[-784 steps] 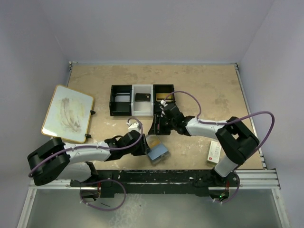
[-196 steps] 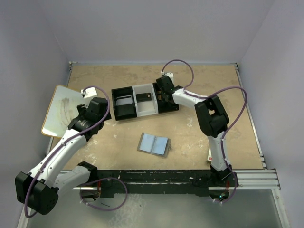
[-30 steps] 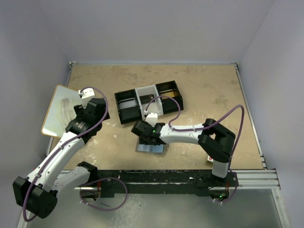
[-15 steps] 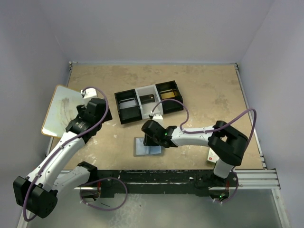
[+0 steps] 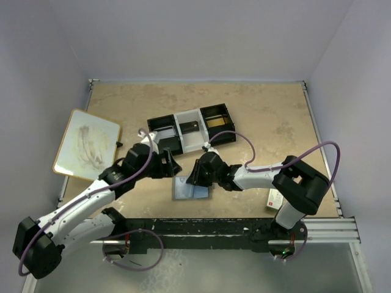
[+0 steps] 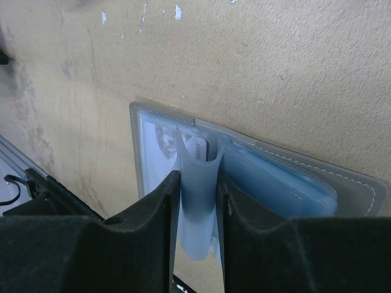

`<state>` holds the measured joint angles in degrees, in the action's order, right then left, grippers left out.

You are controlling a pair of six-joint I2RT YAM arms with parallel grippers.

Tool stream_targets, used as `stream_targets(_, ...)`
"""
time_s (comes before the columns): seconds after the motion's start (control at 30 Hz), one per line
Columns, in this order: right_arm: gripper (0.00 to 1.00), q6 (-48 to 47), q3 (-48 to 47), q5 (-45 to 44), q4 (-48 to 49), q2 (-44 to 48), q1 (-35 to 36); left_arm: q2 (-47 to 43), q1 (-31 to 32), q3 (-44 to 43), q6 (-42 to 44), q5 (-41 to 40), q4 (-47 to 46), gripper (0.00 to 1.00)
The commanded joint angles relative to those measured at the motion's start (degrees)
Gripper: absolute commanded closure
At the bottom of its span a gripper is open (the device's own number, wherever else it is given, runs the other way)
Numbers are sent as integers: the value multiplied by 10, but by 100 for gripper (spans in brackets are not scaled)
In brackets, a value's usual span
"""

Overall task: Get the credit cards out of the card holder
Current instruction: Adjust the card holder at the center of the board.

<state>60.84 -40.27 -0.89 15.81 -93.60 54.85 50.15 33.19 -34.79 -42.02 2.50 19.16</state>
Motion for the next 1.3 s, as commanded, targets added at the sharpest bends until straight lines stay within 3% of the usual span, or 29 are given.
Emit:
stream_targets(0.0,67,9,16,10,16,8,-4,31,68,32,-48,25,-88,28)
stream_targets(0.1,68,11,17,12,11,4,-6,54,88,68,-63,43,-145,28)
stream_targets(0.4,68,18,26,10,6,7,-12,117,107,113,-60,41,-197,32)
stream_targets(0.63,68,20,26,13,5,2,-15,137,114,106,-47,59,-232,45)
stream_targets(1.0,67,23,29,14,2,3,-17,201,115,119,-22,48,-250,42)
stream_targets(1.27,51,17,-3,-1,-50,8,-17,205,120,123,-13,51,-234,52)
